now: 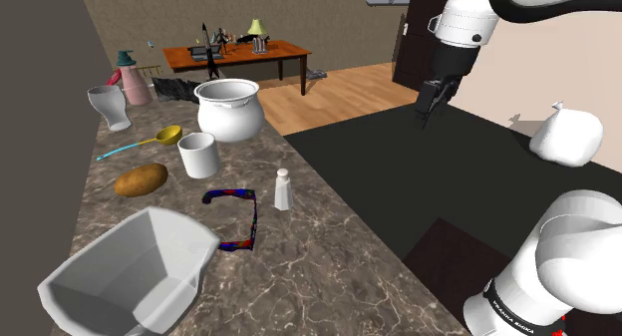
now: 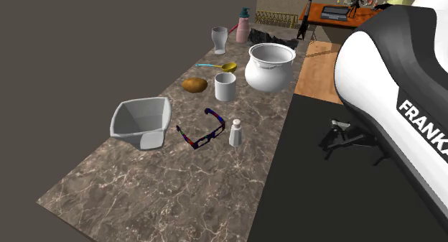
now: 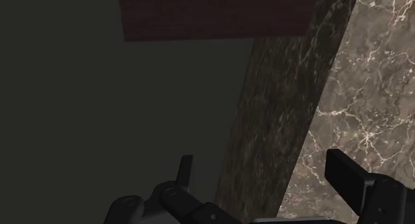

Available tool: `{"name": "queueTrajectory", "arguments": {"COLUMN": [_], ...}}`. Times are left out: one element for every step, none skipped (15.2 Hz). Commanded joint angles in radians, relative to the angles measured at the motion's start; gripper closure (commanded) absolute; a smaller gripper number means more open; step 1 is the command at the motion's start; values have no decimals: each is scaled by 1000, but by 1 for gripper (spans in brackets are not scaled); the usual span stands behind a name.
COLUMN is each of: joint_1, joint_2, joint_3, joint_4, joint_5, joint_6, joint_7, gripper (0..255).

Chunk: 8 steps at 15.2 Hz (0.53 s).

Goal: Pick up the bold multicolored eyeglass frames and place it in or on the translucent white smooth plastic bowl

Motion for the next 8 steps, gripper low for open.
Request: {"name": "queueTrajectory", "arguments": {"joint_1": [0,6,13,19,25,30,36,41], "joint_2": [0,19,38,59,81,104,128,153], "joint_3": [0,14,28,42,57,71,85,99], "joint_4": [0,-5,-8,-11,-12,-11,-10,-7], "joint_5": [0,10,20,30,39,47,55,62], "joint_6": [0,25,50,75,100,125,149,174], "joint_7": [0,16,31,46,61,76,91,106], "gripper": [0,0,0,0,0,0,0,0]}}
